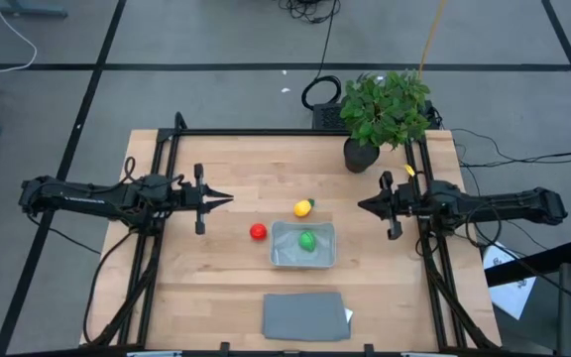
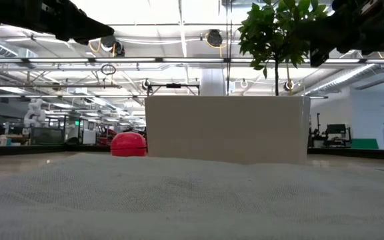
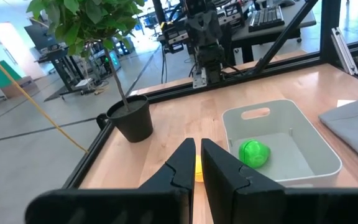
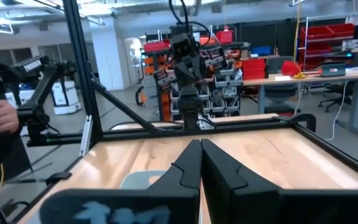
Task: Pick and placing Produce into tupperware
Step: Put the tomato into the gray bin
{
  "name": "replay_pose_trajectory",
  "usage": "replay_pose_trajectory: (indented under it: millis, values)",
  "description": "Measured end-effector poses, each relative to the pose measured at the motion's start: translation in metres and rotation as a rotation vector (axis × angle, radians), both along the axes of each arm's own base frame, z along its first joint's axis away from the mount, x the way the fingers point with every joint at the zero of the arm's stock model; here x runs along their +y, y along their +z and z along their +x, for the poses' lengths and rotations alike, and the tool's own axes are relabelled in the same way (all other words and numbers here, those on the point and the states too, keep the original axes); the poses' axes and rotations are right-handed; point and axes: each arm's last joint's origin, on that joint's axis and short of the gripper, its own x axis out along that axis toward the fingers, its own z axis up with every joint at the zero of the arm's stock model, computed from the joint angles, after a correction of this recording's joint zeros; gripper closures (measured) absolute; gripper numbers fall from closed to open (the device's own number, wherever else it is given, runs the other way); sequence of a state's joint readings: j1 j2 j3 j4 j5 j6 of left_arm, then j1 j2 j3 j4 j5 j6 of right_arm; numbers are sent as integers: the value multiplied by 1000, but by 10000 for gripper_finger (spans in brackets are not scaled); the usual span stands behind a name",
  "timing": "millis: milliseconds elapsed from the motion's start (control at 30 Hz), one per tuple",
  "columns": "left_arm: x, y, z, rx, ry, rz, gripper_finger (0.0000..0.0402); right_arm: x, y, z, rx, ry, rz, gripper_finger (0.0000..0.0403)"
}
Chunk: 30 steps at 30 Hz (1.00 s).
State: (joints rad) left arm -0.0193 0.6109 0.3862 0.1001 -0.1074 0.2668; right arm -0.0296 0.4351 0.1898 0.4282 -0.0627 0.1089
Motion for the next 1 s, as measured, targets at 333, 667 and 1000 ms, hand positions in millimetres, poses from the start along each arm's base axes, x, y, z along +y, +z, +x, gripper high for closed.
replay_pose_trajectory:
  millis: [333, 667, 1000]
  values:
    - [0, -1, 0, 17, -2, 17, 371, 1, 0, -2, 7, 47, -9, 403]
    - [1, 1, 1, -24, 45, -113, 371, 1, -1, -2, 11, 46, -20, 403]
    - [4, 33, 4, -59, 159, -183, 371, 1, -1, -2, 11, 45, -32, 403]
